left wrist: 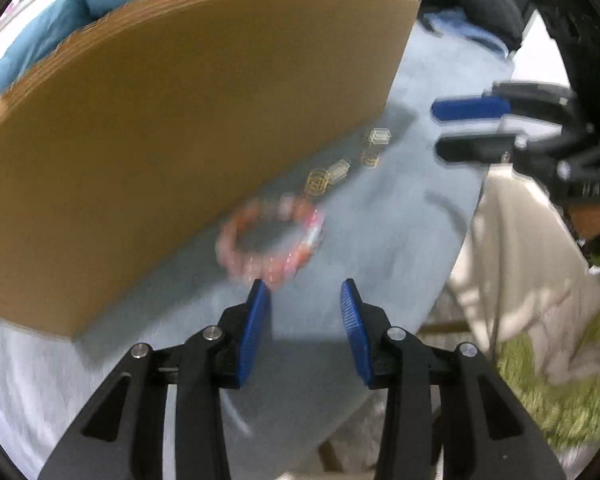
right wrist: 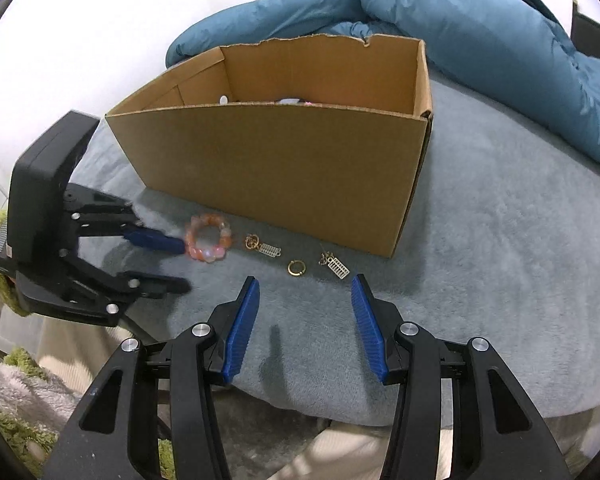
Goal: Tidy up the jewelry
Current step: 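Move the right tool out of the box down to the gold charms, then close the right tool on the gold chain charm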
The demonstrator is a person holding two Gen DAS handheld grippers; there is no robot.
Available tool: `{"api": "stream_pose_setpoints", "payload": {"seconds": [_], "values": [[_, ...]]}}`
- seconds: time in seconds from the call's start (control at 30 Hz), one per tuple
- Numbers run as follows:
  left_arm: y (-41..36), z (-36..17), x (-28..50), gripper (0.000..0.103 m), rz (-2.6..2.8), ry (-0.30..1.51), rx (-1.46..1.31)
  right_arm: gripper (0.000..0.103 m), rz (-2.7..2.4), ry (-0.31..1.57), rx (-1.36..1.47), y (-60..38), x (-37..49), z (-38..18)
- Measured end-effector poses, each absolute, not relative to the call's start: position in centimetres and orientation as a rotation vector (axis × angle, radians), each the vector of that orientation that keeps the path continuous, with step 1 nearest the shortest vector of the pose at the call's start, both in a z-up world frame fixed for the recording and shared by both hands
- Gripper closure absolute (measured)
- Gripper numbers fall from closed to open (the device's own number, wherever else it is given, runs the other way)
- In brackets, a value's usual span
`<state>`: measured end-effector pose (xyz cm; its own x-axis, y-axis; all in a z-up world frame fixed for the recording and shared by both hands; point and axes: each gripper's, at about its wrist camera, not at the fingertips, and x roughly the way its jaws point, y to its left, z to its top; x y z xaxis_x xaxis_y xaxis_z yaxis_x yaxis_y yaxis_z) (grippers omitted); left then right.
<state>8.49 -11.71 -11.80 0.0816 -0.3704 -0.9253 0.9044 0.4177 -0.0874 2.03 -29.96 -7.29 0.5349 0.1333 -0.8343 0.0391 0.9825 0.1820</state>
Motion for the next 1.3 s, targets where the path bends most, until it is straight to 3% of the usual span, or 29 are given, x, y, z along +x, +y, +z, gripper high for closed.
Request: {"api": "stream_pose_setpoints", "payload": {"seconds": [0.33, 0.6, 0.7, 0.9, 1.3], "values": [[-10.5, -9.7, 7.4, 0.065, -0.988, 1.008, 0.572, 0.059, 0.064, 0.97, 0.143, -30.2, 2.1, -7.1], [-13.9, -7.6, 5.7, 0.065, -1.088, 0.838, 0.509, 0.076, 0.12, 0.96, 0.06, -31.0, 2.6, -8.2], [-15.6, -8.2, 4.9, 0.072, -1.126, 0.784, 0.557, 0.082, 0.154, 0.969, 0.018, -31.2, 3.1, -8.9], [-17.9, -9.3, 5.0, 0.083, -1.155, 0.75, 0.636, 0.086, 0.229, 0.979, -0.062, -31.2, 3.9, -10.0], [-18.9, -10.9, 4.8, 0.084, -1.172, 0.742, 0.693, 0.102, 0.265, 1.023, -0.1, -31.2, 3.9, -11.3]]}}
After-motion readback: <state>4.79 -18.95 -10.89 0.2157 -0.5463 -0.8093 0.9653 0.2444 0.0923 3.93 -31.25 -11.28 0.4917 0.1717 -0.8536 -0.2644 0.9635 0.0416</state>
